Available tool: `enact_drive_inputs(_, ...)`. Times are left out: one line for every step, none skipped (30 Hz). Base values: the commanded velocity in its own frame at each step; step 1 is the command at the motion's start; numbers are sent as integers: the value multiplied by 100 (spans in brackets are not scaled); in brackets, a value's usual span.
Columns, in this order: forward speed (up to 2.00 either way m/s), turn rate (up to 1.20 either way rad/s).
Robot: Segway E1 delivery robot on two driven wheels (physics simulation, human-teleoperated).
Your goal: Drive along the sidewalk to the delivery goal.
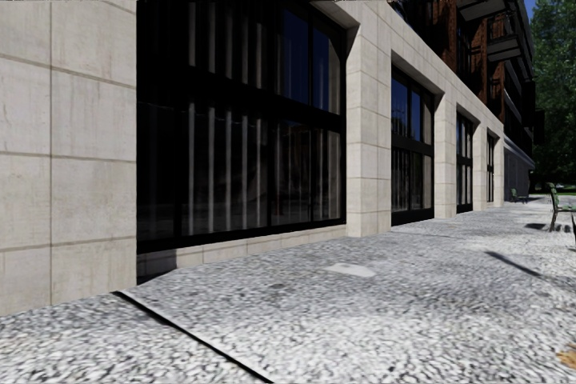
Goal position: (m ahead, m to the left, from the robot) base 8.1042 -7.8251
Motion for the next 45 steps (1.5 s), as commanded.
enact_drive_inputs(200, -67)
enact_drive_inputs(200, -67)
enact_drive_inputs(200, -67)
enact_drive_inputs(200, -67)
enact_drive_inputs(200, -67)
enact_drive_inputs(200, -67)
enact_drive_inputs(200, -67)
enact_drive_inputs(200, -67)
enact_drive_inputs(200, -67)
enact_drive_inputs(200, -67)
enact_drive_inputs(200, -67)
enact_drive_inputs(200, -67)
enact_drive_inputs(200, -67)
enact_drive_inputs(200, -67)
enact_drive_inputs(200, -67)
enact_drive_inputs(200, -67)
enact_drive_inputs(200, -67)
enact_drive_inputs(200, -67)
enact_drive_inputs(200, -68)
enact_drive_inputs(200, -68)
enact_drive_inputs(200, -68)
enact_drive_inputs(200, -68)
enact_drive_inputs(200, -68)
enact_drive_inputs(200, -68)
enact_drive_inputs(200, -68)
enact_drive_inputs(200, -68)
enact_drive_inputs(200, -68)
enact_drive_inputs(200, -68)
enact_drive_inputs(200, -68)
enact_drive_inputs(200, -68)
enact_drive_inputs(200, -68)
enact_drive_inputs(200, -68)
enact_drive_inputs(200, -68)
enact_drive_inputs(200, -68)
enact_drive_inputs(200, -68)
enact_drive_inputs(200, -68)
enact_drive_inputs(200, -68)
enact_drive_inputs(200, -68)
enact_drive_inputs(200, -68)
enact_drive_inputs(200, -68)
enact_drive_inputs(200, -68)
enact_drive_inputs(200, -68)
enact_drive_inputs(200, -68)
enact_drive_inputs(200, -68)
enact_drive_inputs(200, -68)
